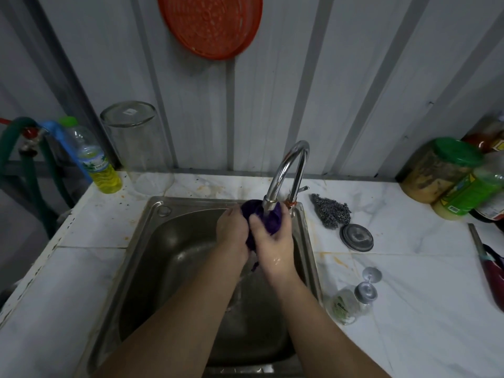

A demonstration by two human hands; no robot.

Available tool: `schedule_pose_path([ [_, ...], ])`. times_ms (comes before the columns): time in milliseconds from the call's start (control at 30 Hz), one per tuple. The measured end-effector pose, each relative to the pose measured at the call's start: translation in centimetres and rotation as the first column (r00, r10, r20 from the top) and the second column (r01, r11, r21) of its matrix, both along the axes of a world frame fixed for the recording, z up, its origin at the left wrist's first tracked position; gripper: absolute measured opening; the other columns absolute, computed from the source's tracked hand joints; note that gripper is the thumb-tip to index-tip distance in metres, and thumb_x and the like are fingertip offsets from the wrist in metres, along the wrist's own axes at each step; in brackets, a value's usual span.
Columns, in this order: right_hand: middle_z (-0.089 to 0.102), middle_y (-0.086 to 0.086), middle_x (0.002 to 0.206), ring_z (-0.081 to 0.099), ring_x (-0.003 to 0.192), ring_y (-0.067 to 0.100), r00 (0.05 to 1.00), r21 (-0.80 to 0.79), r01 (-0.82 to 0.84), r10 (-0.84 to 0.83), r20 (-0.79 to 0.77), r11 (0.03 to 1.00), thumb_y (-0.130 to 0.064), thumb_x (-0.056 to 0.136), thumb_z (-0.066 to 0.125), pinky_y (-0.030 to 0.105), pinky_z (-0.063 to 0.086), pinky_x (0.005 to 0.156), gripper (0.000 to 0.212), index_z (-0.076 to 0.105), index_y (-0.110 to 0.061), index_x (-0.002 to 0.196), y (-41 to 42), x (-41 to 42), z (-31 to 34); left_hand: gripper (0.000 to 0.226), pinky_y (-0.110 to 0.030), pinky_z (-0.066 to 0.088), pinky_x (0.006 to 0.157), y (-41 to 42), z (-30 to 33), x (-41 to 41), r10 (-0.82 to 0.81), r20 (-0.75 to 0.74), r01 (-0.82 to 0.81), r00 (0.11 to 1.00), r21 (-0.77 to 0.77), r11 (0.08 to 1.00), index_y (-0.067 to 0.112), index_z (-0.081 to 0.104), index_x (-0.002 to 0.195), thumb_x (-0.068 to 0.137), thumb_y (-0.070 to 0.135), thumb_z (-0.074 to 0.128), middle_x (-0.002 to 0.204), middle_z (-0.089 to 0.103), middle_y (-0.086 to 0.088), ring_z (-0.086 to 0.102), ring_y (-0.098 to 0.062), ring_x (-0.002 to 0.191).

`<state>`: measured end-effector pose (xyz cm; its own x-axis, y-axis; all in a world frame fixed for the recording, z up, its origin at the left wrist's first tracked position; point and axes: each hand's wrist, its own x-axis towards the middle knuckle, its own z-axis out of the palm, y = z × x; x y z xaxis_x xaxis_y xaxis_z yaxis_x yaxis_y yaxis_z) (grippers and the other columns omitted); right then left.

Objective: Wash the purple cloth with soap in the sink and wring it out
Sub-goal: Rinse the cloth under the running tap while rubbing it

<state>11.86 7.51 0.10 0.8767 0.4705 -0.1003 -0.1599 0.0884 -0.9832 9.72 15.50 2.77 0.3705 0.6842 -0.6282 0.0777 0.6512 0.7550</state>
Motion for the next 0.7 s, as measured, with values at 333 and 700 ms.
schedule_pose_path([
  [333,0.073,-0.015,0.104,0.069,0.096,-0.003,0.935,-0.19,0.087,-0.014,0.355,0.978,-0.027,0.099,0.064,0.014,0.054,0.084,0.026,0.061,-0.045,0.116,-0.9,-0.2,-1.4,0.031,-0.024,0.052,0.045,-0.7,-1.5,-1.1,-0.17,-0.014,0.171,0.985,0.118,0.978,0.021,0.078,0.088,0.093,0.049,0.066,0.071,0.078,0.0,0.071,-0.01,0.053],
  [700,0.073,0.01,0.112,0.075,0.094,0.03,0.923,-0.162,-0.028,-0.037,-0.382,0.986,-0.047,0.078,0.07,0.048,0.065,0.078,0.056,0.06,-0.022,0.128,0.4,2.5,-0.2,0.023,-0.042,0.061,0.073,-0.4,-0.9,-1.1,-0.041,-0.087,0.061,0.995,0.241,0.969,0.02,0.069,0.1,0.101,0.038,0.054,0.099,0.072,-0.008,0.071,-0.026,0.087],
])
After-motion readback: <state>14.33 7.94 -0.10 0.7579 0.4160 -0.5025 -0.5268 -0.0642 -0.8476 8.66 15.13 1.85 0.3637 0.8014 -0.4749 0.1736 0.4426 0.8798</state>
